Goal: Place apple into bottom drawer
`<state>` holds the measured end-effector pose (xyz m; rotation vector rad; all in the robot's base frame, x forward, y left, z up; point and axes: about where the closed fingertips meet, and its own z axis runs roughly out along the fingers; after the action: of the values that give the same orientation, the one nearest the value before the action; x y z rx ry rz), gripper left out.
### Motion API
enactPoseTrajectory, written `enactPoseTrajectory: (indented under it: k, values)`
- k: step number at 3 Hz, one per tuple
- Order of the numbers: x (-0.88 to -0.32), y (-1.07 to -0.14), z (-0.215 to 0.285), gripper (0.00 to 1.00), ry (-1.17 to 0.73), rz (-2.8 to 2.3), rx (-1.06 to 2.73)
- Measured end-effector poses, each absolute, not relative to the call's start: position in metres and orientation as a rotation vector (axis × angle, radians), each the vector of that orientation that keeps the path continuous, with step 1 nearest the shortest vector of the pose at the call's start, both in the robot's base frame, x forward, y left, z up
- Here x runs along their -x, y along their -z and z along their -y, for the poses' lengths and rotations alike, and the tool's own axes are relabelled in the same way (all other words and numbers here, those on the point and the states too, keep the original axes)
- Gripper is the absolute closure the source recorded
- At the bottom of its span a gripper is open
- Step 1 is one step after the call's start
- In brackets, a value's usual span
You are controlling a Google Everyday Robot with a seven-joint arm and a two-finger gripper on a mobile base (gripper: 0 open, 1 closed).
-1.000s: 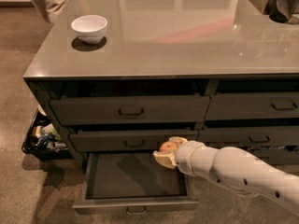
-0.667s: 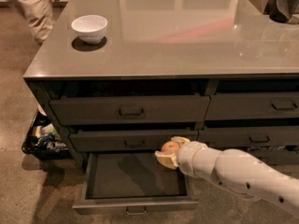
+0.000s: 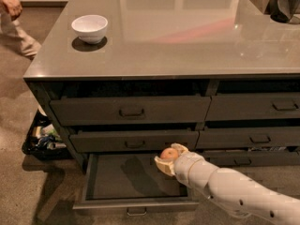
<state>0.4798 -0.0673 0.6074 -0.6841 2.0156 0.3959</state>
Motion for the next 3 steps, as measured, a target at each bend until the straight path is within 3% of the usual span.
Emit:
enactPoseTrajectory:
  k: [3]
  values:
    - [-0.524,-0.466,0.025,1.0,-0.491,-2.044,0.479]
